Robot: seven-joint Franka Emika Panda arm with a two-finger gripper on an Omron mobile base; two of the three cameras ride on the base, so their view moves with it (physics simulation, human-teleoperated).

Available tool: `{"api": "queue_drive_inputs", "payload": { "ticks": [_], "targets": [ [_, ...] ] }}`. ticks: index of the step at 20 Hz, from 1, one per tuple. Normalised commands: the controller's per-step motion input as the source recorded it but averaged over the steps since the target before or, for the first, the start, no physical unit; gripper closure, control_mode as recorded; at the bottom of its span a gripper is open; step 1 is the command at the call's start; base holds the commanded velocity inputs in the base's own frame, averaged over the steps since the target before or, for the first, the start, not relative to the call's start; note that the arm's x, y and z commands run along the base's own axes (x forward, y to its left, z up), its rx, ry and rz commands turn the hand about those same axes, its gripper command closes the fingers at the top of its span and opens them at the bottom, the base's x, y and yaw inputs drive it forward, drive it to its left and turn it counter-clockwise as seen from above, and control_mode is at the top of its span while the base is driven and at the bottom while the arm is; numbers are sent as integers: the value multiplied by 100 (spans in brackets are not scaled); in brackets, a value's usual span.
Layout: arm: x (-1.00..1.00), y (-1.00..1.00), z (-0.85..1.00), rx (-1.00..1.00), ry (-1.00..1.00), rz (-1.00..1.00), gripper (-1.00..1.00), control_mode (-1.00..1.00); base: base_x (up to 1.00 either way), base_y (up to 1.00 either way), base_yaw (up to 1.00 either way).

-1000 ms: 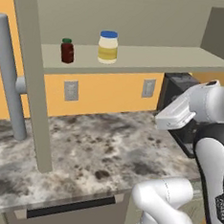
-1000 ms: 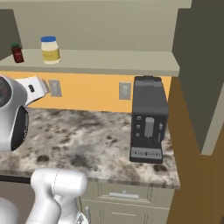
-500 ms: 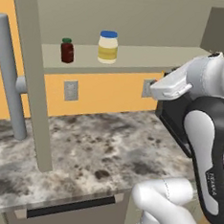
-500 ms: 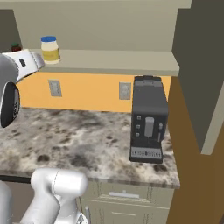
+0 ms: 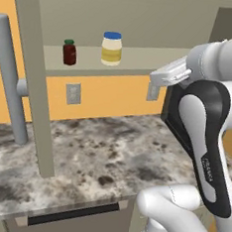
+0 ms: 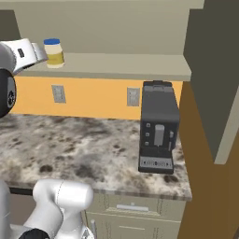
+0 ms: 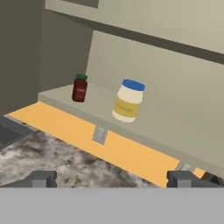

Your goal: Collect the paprika, mayonnaise, and shaker from the cabinet and place them next to the stove.

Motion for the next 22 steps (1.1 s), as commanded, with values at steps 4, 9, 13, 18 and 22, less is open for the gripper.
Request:
{"api": "queue_drive_inputs", "payload": {
  "ticks": [4,9,13,18,22],
  "targets": [
    [0,0,-7,1,6,0,-100,-100,0,0,0],
    [22,10,11,5,5,-10,-100,-100,0,0,0],
    [36,5,38,7,8,-12,-100,-100,0,0,0],
    [41,17,7,1,7,-7,-100,-100,0,0,0],
    [39,11,0,0,2,-2,-100,-100,0,0,0]
  ]
}}
